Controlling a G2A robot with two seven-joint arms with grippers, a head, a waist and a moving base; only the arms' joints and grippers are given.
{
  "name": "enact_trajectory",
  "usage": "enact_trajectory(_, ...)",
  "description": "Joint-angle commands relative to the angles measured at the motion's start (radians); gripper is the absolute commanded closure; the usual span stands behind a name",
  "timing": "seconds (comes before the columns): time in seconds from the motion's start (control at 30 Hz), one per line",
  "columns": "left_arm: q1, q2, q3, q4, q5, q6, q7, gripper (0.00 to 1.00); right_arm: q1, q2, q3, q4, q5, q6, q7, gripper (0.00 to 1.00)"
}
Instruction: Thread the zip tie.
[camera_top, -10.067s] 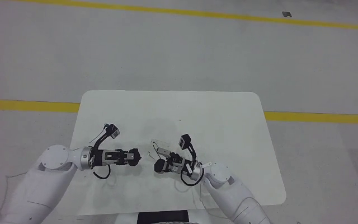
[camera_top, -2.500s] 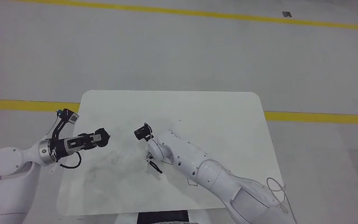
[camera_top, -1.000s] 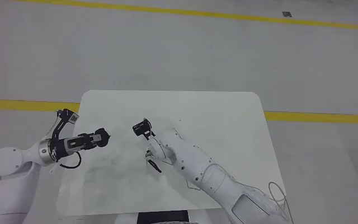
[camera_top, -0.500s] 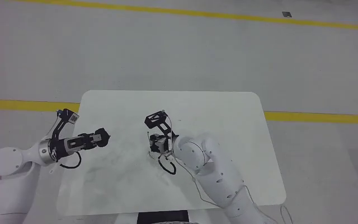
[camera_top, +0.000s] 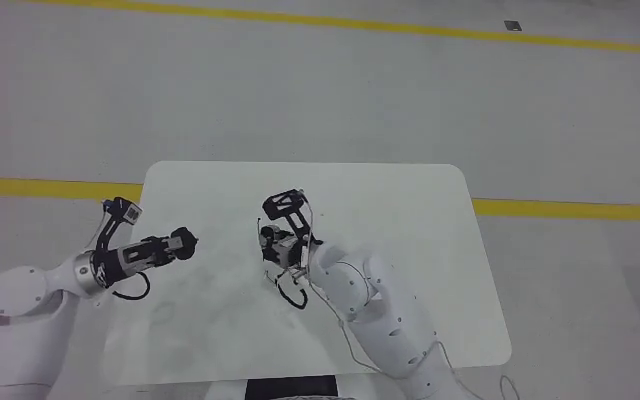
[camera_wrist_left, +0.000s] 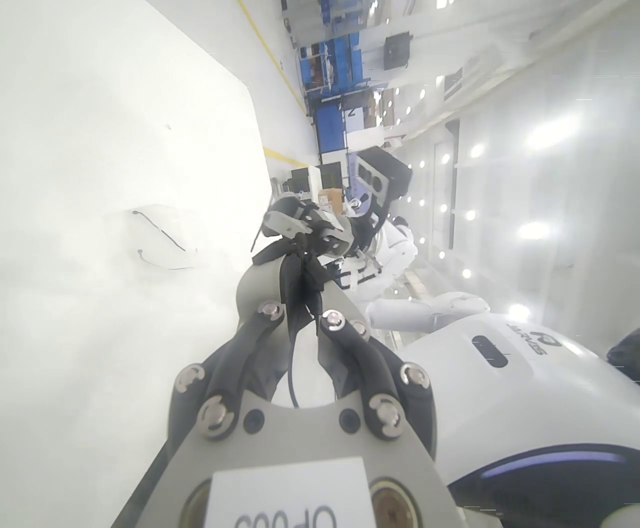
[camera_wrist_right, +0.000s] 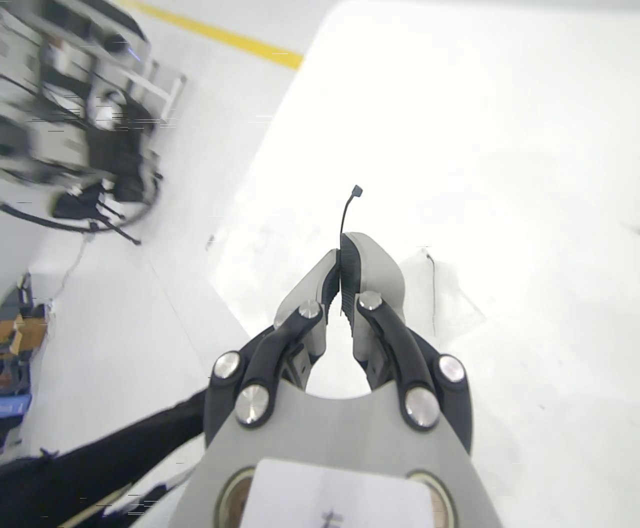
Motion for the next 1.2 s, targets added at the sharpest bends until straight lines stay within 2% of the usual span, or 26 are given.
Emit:
enact_trajectory(0.0, 0.000, -0.001, 0.014, 0.008, -0.002, -0.007, 0.031, 1.00, 0.000, -0.003, -0.019, -0.002, -0.021, 0.004, -0.096, 1.00)
enact_trajectory(0.13, -0.016, -0.004, 0.048, 0.038, -0.013, -0.019, 0.093, 1.00, 0.026, -0.014, -0.072, 0.013, -0.084, 0.015, -0.247, 1.00)
enact_trajectory(0.33, -0.063, -0.006, 0.072, 0.097, -0.051, -0.044, 0.165, 1.00, 0.073, -0.038, -0.134, 0.066, -0.132, 0.087, -0.396, 1.00)
enact_trajectory(0.4, -0.079, -0.006, 0.071, 0.107, -0.069, -0.044, 0.164, 1.00, 0.085, -0.044, -0.149, 0.085, -0.132, 0.101, -0.421, 1.00)
enact_trajectory(0.67, -0.079, -0.006, 0.071, 0.107, -0.069, -0.044, 0.164, 1.00, 0.084, -0.044, -0.148, 0.085, -0.133, 0.100, -0.424, 1.00)
enact_trajectory(0.7, -0.081, -0.006, 0.075, 0.109, -0.072, -0.034, 0.180, 1.00, 0.084, -0.045, -0.147, 0.089, -0.140, 0.100, -0.440, 1.00)
enact_trajectory(0.77, -0.088, -0.005, 0.080, 0.115, -0.086, -0.018, 0.178, 1.00, 0.096, -0.049, -0.156, 0.101, -0.170, 0.122, -0.464, 1.00)
enact_trajectory(0.93, -0.122, 0.000, 0.082, 0.161, -0.145, 0.015, 0.125, 1.00, 0.135, -0.075, -0.199, 0.143, -0.222, 0.233, -0.552, 1.00)
enact_trajectory(1.1, -0.150, 0.004, 0.101, 0.197, -0.160, 0.039, 0.091, 1.00, 0.153, -0.098, -0.211, 0.201, -0.226, 0.237, -0.616, 1.00)
enact_trajectory(1.17, -0.150, 0.004, 0.101, 0.197, -0.160, 0.039, 0.091, 1.00, 0.156, -0.100, -0.213, 0.210, -0.231, 0.236, -0.620, 1.00)
